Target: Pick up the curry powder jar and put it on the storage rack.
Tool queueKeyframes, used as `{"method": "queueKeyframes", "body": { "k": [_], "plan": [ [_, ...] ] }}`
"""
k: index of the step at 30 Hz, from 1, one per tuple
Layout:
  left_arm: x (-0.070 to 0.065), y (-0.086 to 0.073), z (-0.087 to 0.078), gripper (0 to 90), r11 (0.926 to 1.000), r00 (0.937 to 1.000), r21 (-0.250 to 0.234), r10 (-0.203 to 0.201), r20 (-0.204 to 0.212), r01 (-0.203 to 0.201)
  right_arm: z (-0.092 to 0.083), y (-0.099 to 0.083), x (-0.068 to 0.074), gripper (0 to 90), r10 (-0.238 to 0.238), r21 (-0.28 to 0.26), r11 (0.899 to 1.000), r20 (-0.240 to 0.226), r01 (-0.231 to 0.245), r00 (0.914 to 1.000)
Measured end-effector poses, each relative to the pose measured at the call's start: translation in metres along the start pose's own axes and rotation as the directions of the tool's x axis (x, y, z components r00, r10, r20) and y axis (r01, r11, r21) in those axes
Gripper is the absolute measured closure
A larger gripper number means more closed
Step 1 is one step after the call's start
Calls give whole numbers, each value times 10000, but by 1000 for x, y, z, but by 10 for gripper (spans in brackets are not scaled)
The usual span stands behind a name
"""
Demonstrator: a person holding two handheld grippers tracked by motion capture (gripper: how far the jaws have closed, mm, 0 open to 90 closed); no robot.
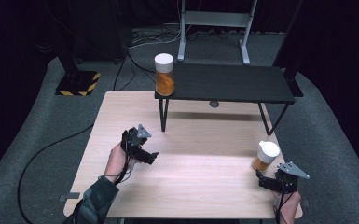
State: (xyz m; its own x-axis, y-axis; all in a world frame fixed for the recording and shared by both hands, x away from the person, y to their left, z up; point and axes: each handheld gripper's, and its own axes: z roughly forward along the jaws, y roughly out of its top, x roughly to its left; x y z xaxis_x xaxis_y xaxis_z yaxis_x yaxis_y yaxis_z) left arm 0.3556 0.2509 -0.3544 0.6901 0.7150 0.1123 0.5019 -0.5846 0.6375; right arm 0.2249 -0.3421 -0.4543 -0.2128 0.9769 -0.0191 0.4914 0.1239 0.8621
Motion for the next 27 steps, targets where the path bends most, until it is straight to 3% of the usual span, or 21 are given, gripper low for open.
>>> {"method": "queueKeyframes", "body": {
  "k": [2,4,5,6,7,8,12,18,27],
  "plan": [
    [-6,-14,9,0,9996,9999,257,-117,-80,119,0,0,0,0,-18,-17,10000,6,18,10000],
    [-11,-38,17,0,9980,9981,139,-609,-82,611,0,0,0,0,-18,0,10000,7,18,10000],
    [-11,-38,17,0,9980,9981,139,-609,-82,611,0,0,0,0,-18,0,10000,7,18,10000],
    [-13,-51,18,0,9961,9961,-16,-877,-128,877,0,-1,0,0,-33,-34,10000,8,33,10000],
    [-13,-51,18,0,9961,9961,-16,-877,-128,877,0,-1,0,0,-33,-34,10000,8,33,10000],
    [-16,-58,20,0,9933,9931,-94,-1154,-218,1152,0,0,0,0,-37,-28,10000,-2,37,10000],
    [-20,-77,22,0,9863,9863,-405,-1615,-329,1601,0,0,0,0,-23,12,10000,10,23,10000],
    [-26,-90,22,0,9779,9781,-736,-2001,-577,1957,0,0,1,0,-37,-20,10000,39,37,10000],
    [-26,-94,23,0,9742,9749,-881,-2138,-621,2080,0,1,2,0,-61,30,10000,98,61,9999]
  ]
}}
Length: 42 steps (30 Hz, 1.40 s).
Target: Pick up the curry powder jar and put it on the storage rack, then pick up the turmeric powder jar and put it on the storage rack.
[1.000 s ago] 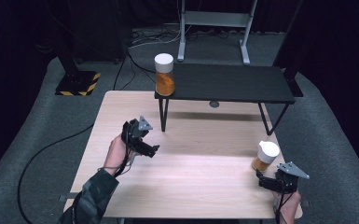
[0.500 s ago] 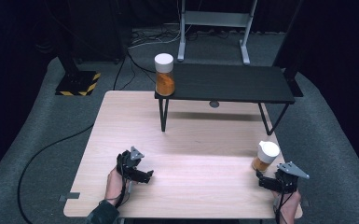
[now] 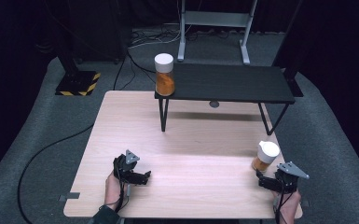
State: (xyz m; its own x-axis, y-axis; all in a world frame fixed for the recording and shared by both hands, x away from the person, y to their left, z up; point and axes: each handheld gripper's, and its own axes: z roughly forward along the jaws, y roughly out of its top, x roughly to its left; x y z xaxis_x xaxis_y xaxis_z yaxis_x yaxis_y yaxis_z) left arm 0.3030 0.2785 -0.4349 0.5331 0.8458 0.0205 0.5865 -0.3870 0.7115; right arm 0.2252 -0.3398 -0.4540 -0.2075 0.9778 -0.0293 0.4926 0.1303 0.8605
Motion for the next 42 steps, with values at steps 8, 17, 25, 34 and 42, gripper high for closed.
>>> {"method": "queueKeyframes", "body": {
  "k": [8,17,25,34,42],
  "plan": [
    [3,-5,1,0,9994,9996,-167,-286,54,287,0,-1,1,0,-51,-19,10000,72,51,10000],
    [2,-6,1,0,9991,9993,-179,-375,4,375,0,-1,3,0,-129,-13,9999,136,129,9998],
    [2,-6,1,0,9991,9993,-178,-379,-2,378,-1,-2,8,0,-168,-81,9998,369,171,9992],
    [2,-6,1,0,9989,9991,-195,-421,-7,421,-3,1,6,0,43,-167,9999,177,-40,9998],
    [2,-5,1,0,9991,9993,-171,-386,-11,386,-3,19,9,0,-301,-441,9986,-27,299,9995]
  ]
}}
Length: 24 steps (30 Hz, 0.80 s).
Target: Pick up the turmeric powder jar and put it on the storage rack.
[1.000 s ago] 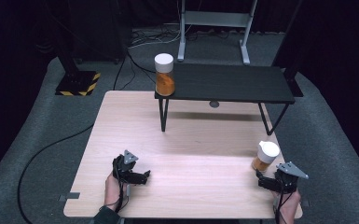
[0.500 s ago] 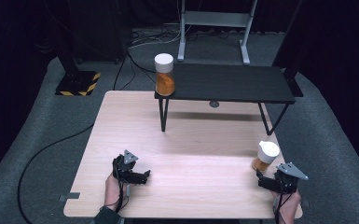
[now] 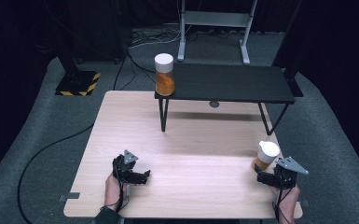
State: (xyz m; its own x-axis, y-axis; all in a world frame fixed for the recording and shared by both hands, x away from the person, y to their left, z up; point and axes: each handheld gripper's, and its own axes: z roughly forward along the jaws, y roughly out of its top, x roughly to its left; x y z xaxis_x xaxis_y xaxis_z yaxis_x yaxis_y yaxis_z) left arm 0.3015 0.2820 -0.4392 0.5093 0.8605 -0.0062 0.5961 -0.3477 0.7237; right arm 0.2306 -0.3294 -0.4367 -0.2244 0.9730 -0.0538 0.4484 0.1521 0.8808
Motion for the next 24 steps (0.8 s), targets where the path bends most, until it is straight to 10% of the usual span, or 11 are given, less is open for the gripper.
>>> {"method": "queueKeyframes", "body": {
  "k": [15,24],
  "plan": [
    [0,1,1,0,10000,10000,3,1,-3,-1,26,5,-5,0,-1,64,10000,-149,2,9999],
    [0,1,1,0,10000,10000,8,-9,-14,9,27,2,-15,209,355,218,9992,-495,-345,9981]
  ]
}}
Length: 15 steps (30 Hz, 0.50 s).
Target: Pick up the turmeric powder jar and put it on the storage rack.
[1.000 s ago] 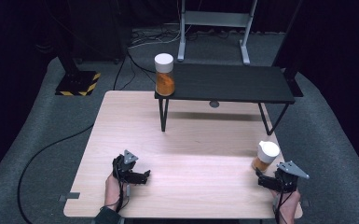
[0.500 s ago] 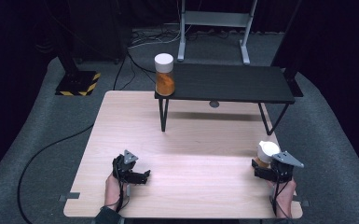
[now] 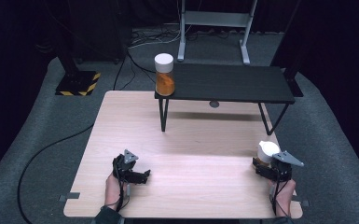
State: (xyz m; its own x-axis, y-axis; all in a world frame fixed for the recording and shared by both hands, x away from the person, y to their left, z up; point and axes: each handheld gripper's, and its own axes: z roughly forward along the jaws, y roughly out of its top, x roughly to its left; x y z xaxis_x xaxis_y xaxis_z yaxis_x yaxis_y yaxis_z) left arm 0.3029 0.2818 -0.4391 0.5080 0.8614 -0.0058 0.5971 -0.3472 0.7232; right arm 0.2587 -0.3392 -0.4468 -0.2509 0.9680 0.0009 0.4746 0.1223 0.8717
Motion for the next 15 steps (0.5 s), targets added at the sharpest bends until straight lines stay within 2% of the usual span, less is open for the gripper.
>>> {"method": "queueKeyframes", "body": {
  "k": [4,15],
  "plan": [
    [0,0,0,0,10000,10000,-7,-3,-8,3,0,1,-2,284,-59,65,10000,-208,61,9998],
    [0,0,0,0,10000,10000,-5,-14,-7,14,-1,7,5,296,-247,230,9994,26,247,9997]
  ]
}}
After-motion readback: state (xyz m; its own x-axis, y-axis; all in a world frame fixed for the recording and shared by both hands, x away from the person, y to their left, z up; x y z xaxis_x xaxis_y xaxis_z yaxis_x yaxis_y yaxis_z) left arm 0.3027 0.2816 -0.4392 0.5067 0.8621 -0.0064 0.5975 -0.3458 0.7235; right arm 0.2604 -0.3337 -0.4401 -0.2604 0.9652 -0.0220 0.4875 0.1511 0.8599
